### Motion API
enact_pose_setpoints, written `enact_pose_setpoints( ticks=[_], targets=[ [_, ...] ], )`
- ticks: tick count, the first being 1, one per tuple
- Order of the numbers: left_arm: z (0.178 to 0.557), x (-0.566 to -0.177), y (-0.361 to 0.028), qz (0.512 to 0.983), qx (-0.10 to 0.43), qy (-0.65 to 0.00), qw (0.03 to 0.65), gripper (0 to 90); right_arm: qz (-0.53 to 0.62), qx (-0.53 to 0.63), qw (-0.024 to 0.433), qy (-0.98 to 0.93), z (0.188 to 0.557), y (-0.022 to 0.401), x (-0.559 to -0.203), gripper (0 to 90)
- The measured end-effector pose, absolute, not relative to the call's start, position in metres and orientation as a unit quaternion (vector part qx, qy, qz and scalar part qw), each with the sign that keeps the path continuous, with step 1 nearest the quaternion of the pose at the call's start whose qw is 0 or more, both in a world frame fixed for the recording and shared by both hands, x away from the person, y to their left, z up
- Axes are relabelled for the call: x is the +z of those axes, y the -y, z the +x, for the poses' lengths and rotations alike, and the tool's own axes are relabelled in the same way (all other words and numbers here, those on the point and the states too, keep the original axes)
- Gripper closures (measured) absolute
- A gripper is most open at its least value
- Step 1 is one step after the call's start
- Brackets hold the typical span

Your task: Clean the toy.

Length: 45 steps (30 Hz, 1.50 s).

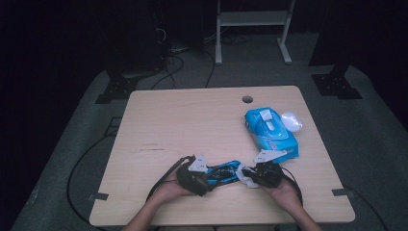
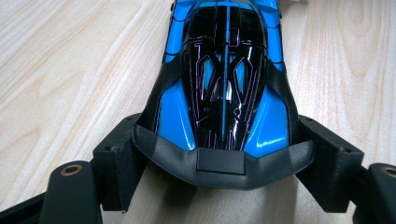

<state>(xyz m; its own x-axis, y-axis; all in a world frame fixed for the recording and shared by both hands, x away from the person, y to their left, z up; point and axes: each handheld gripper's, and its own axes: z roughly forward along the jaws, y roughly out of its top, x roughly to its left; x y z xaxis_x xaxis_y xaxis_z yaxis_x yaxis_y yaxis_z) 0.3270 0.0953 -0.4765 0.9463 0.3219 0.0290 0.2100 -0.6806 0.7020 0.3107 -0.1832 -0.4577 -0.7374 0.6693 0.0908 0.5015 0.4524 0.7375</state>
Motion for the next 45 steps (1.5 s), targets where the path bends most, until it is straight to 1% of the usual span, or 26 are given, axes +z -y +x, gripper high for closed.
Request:
enact_pose_setpoints(
  ticks=[7, 11, 16, 21, 25, 32, 38, 42, 45],
  targets=[
    [0.327, -0.477, -0.094, 0.913, 0.074, -0.148, 0.374, 24.2, 0.349, 0.405, 0.117, -0.837, 0.337, 0.157, -0.453, 84.1],
    [0.327, -0.477, -0.095, 0.913, 0.073, -0.146, 0.373, 24.2, 0.355, 0.409, 0.109, -0.834, 0.344, 0.157, -0.455, 84.2],
    [0.328, -0.477, -0.096, 0.913, 0.072, -0.146, 0.373, 24.2, 0.367, 0.398, 0.114, -0.833, 0.334, 0.176, -0.461, 84.1],
    [0.327, -0.477, -0.095, 0.914, 0.073, -0.147, 0.372, 24.2, 0.371, 0.390, 0.103, -0.836, 0.321, 0.189, -0.462, 84.1],
    [0.328, -0.477, -0.095, 0.914, 0.073, -0.147, 0.372, 24.2, 0.357, 0.390, 0.102, -0.843, 0.318, 0.185, -0.460, 84.1],
    [0.328, -0.477, -0.095, 0.913, 0.073, -0.147, 0.373, 24.2, 0.373, 0.404, 0.094, -0.830, 0.333, 0.183, -0.461, 84.1],
    [0.328, -0.477, -0.095, 0.913, 0.073, -0.148, 0.372, 24.2, 0.368, 0.402, 0.095, -0.833, 0.320, 0.185, -0.462, 84.2],
    [0.328, -0.477, -0.095, 0.913, 0.073, -0.149, 0.372, 24.2, 0.351, 0.418, 0.082, -0.834, 0.316, 0.173, -0.458, 84.1],
    [0.327, -0.477, -0.095, 0.913, 0.073, -0.150, 0.372, 24.2, 0.335, 0.418, 0.090, -0.840, 0.315, 0.163, -0.457, 84.1]
  ],
)
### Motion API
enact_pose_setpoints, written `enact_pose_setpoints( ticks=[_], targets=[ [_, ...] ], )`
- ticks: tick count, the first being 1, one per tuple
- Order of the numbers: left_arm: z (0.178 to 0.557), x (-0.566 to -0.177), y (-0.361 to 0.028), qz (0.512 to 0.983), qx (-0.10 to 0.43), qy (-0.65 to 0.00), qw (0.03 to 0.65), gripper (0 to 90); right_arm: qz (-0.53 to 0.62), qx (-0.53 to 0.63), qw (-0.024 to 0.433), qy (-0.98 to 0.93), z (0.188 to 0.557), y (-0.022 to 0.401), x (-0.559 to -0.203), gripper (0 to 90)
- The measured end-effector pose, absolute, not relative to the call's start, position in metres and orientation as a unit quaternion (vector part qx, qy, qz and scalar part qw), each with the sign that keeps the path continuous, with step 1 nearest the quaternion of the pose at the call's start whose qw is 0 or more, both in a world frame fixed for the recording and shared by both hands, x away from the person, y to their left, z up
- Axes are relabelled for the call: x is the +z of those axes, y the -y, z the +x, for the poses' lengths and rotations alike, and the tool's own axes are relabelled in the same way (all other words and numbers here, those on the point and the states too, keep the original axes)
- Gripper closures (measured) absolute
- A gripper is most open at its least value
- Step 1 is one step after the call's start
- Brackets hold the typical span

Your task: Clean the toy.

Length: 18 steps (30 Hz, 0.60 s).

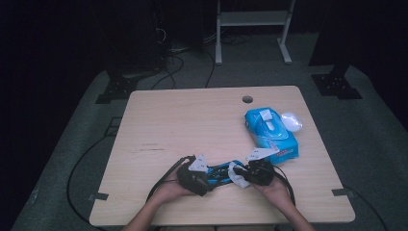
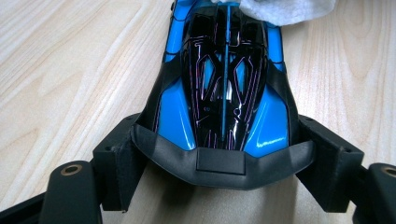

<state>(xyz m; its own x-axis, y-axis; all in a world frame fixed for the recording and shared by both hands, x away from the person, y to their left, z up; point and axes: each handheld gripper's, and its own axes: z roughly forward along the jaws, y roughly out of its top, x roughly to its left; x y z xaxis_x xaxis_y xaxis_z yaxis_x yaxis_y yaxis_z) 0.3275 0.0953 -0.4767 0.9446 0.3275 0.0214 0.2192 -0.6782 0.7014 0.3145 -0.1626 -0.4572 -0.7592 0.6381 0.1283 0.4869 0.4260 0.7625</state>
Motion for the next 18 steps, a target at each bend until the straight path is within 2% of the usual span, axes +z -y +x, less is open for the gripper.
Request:
enact_pose_setpoints(
  ticks=[8, 11, 14, 18],
  targets=[
    [0.328, -0.477, -0.095, 0.913, 0.074, -0.148, 0.372, 24.2, 0.363, 0.398, 0.099, -0.837, 0.317, 0.185, -0.461, 84.1],
    [0.328, -0.477, -0.095, 0.913, 0.073, -0.150, 0.373, 24.1, 0.356, 0.405, 0.098, -0.836, 0.314, 0.181, -0.460, 84.1],
    [0.328, -0.477, -0.093, 0.912, 0.074, -0.151, 0.374, 24.1, 0.334, 0.428, 0.072, -0.837, 0.311, 0.169, -0.456, 84.1],
    [0.327, -0.477, -0.094, 0.913, 0.074, -0.153, 0.371, 24.0, 0.321, 0.420, 0.075, -0.845, 0.309, 0.161, -0.457, 84.1]
  ],
)
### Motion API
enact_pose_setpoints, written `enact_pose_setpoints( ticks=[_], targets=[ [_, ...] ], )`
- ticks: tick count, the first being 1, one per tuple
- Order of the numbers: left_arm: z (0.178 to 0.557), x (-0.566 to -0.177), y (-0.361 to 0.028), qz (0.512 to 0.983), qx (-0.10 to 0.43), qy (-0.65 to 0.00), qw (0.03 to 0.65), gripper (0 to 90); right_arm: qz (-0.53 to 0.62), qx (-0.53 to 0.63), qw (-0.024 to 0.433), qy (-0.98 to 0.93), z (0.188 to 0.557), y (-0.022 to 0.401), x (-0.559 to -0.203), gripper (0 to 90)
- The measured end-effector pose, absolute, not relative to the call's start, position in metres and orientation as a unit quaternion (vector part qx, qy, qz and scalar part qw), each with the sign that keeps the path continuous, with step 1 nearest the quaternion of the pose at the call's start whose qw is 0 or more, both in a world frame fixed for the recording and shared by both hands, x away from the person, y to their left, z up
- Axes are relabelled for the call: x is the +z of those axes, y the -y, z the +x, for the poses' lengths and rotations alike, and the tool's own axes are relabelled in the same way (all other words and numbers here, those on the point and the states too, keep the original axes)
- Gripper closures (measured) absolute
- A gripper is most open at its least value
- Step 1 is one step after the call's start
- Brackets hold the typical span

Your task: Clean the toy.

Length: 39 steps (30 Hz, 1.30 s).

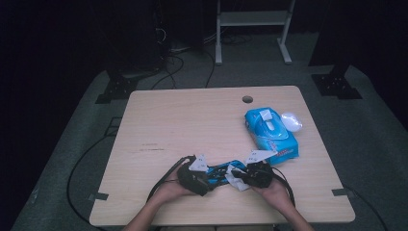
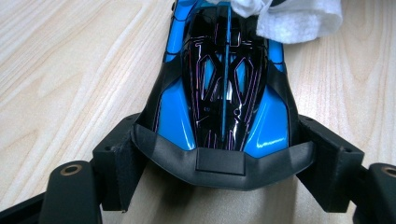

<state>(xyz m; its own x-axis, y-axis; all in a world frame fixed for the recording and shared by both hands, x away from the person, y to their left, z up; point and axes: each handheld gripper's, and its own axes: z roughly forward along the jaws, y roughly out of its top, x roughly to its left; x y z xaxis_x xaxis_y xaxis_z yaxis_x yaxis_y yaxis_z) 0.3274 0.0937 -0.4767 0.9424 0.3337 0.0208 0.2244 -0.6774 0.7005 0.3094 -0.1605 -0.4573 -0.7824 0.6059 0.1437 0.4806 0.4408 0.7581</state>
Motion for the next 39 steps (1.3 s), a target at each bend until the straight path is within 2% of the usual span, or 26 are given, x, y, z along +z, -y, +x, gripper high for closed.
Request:
enact_pose_setpoints(
  ticks=[10, 13, 15, 19, 39],
  targets=[
    [0.332, -0.468, -0.105, 0.894, 0.032, -0.193, 0.403, 17.4, 0.322, 0.426, 0.076, -0.842, 0.308, 0.163, -0.461, 84.1],
    [0.334, -0.467, -0.109, 0.892, 0.020, -0.195, 0.408, 18.4, 0.322, 0.426, 0.079, -0.842, 0.307, 0.163, -0.461, 84.1],
    [0.333, -0.466, -0.110, 0.890, 0.013, -0.191, 0.413, 23.1, 0.321, 0.426, 0.081, -0.842, 0.307, 0.163, -0.461, 84.0],
    [0.334, -0.464, -0.112, 0.880, 0.001, -0.203, 0.430, 23.7, 0.323, 0.428, 0.080, -0.840, 0.306, 0.164, -0.462, 84.0],
    [0.339, -0.464, -0.119, 0.872, -0.035, -0.224, 0.433, 24.6, 0.316, 0.424, 0.087, -0.844, 0.305, 0.161, -0.461, 83.9]
  ],
)
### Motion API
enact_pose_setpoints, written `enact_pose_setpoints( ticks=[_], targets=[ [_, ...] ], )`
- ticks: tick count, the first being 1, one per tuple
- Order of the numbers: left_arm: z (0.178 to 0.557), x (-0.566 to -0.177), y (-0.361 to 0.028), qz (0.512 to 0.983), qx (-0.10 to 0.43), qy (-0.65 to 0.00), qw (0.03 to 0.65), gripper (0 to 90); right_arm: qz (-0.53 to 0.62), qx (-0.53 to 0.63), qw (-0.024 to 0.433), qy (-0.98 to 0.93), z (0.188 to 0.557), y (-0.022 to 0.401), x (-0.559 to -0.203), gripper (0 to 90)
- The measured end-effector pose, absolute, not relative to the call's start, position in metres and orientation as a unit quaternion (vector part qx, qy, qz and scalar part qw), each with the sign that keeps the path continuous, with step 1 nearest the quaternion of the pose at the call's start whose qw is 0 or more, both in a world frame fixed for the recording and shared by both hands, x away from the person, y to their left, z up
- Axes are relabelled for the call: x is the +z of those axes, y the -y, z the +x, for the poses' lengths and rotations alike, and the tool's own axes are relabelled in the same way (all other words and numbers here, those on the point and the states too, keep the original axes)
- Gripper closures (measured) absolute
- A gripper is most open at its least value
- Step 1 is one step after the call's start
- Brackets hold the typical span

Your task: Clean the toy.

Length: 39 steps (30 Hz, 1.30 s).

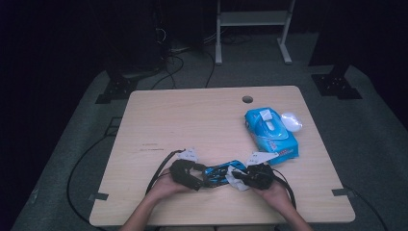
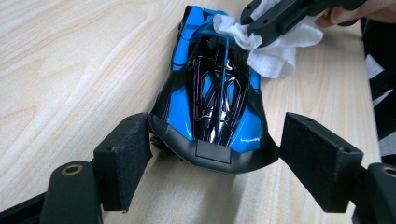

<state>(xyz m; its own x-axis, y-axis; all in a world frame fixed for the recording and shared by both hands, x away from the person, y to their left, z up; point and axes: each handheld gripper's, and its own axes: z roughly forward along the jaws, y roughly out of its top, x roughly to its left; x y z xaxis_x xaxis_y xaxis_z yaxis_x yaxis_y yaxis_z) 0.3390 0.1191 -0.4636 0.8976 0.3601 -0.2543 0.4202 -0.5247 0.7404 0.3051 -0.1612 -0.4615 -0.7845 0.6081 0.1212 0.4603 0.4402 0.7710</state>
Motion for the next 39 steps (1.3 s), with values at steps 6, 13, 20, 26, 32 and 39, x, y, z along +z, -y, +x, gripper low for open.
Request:
enact_pose_setpoints(
  ticks=[6, 13, 20, 26, 32, 39],
  targets=[
    [0.341, -0.463, -0.124, 0.867, -0.017, -0.242, 0.435, 31.8, 0.316, 0.425, 0.088, -0.844, 0.305, 0.161, -0.462, 83.8],
    [0.343, -0.466, -0.121, 0.862, -0.029, -0.267, 0.430, 32.2, 0.314, 0.425, 0.090, -0.844, 0.305, 0.161, -0.462, 83.7],
    [0.343, -0.470, -0.119, 0.858, -0.035, -0.272, 0.435, 42.0, 0.313, 0.426, 0.089, -0.844, 0.305, 0.160, -0.462, 83.8],
    [0.339, -0.468, -0.120, 0.861, -0.014, -0.263, 0.435, 46.2, 0.315, 0.422, 0.085, -0.846, 0.307, 0.161, -0.460, 83.7],
    [0.337, -0.466, -0.119, 0.867, 0.007, -0.246, 0.434, 47.7, 0.340, 0.417, 0.104, -0.837, 0.315, 0.179, -0.456, 83.6],
    [0.335, -0.465, -0.119, 0.868, 0.012, -0.249, 0.429, 48.4, 0.349, 0.429, 0.081, -0.829, 0.319, 0.194, -0.458, 83.5]
  ],
)
